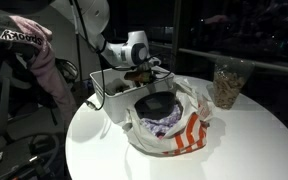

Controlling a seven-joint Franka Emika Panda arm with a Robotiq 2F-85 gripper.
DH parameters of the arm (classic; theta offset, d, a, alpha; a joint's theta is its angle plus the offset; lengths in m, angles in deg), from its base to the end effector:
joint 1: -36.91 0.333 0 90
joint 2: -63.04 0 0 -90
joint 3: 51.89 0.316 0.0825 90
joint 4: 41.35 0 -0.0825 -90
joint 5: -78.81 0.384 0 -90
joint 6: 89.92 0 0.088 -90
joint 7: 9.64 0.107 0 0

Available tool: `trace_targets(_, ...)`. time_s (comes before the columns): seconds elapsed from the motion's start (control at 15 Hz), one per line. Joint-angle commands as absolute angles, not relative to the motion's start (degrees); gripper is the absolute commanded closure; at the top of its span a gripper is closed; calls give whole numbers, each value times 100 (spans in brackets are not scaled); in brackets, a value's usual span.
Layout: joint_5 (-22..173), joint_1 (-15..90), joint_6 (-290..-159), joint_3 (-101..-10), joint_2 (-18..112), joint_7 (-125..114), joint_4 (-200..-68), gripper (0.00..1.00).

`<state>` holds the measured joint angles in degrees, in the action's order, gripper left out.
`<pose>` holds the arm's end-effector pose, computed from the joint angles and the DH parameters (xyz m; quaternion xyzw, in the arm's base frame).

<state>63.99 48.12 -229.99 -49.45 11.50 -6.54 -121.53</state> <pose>0.7237 0.1684 0.1783 0.9792 0.1742 0.0833 0.0624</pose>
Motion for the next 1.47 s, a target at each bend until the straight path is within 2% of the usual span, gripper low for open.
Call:
trace_targets(0.0, 6547, 4756, -23011, -5031, 1066, -814, -12015, 66)
trace_targets(0.2, 6518, 4792, -22758, -5143, 1137, -695, -12041, 87)
trace_targets(0.33, 6487, 4896, -22392, -5257, 1259, -509, -12029, 97)
trace_targets(0.53, 6630, 4896, -21799, -5122, 1681, -492, -12155, 94)
trace_targets(0.6, 6644, 4919, -21646, -5108, 1864, -463, -12238, 97)
trace_targets(0.87, 6950, 4815, -21380, -4839, 2768, -517, -12615, 97)
trace_targets(1.4, 6248, 4877, -21303, -5262, 4646, 517, -14041, 97)
